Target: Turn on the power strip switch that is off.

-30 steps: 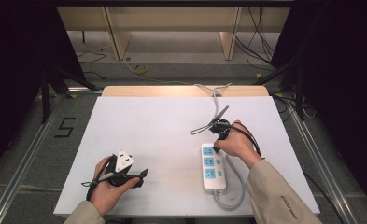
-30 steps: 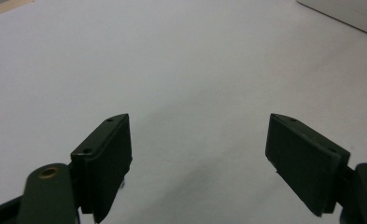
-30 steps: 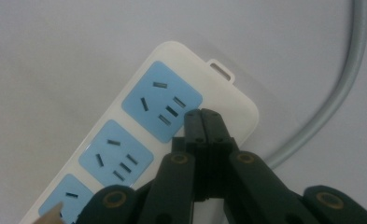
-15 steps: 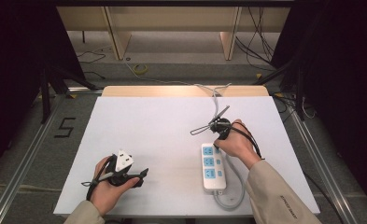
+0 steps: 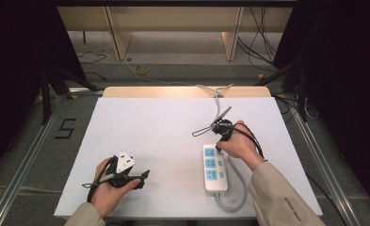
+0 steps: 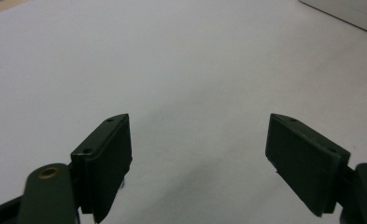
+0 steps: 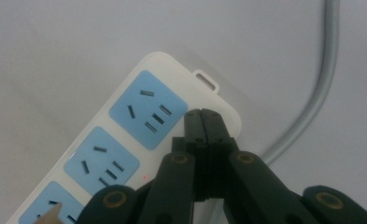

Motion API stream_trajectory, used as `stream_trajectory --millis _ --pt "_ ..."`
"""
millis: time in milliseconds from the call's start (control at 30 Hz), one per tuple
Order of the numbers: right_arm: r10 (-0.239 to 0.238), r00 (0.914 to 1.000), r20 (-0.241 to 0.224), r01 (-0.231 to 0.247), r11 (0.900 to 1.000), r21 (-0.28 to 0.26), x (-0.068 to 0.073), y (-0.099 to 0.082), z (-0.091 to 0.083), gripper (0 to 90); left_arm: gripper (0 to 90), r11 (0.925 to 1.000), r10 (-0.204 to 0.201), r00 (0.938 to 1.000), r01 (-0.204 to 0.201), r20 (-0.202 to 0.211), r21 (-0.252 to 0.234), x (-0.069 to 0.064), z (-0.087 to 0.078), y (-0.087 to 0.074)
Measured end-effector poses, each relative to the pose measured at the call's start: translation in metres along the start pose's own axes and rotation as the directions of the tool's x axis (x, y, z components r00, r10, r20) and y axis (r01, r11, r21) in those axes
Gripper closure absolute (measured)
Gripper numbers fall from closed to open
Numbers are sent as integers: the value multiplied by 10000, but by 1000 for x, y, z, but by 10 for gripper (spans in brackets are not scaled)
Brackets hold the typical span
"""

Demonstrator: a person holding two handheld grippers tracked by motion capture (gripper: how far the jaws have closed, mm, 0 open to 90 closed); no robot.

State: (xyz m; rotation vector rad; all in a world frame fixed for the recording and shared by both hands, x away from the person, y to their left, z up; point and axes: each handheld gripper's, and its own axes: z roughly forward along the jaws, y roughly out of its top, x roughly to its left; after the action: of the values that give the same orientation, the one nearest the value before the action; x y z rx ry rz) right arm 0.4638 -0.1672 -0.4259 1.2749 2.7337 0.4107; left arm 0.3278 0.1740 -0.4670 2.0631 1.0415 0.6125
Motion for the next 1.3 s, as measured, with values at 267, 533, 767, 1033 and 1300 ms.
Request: stream_trajectory --millis 267,533,767,1033,1300 --pt "-100 9999 19 100 9999 72 3 1 1 900 225 10000 4 10000 -4 -22 -6 0 0 0" --pt "-129 9999 -59 130 9998 148 4 1 1 900 225 10000 11 10000 -11 -20 2 0 0 0" --pt "-22 10000 -60 23 9998 185 4 1 2 900 225 10000 -11 10000 11 -15 -20 -1 0 0" --pt "-16 10000 -65 17 9998 194 3 1 3 900 225 10000 -8 10000 8 -13 -21 -1 0 0" --pt "39 10000 -49 -38 9997 234 4 1 3 900 225 10000 -1 10000 1 -17 -13 -1 0 0"
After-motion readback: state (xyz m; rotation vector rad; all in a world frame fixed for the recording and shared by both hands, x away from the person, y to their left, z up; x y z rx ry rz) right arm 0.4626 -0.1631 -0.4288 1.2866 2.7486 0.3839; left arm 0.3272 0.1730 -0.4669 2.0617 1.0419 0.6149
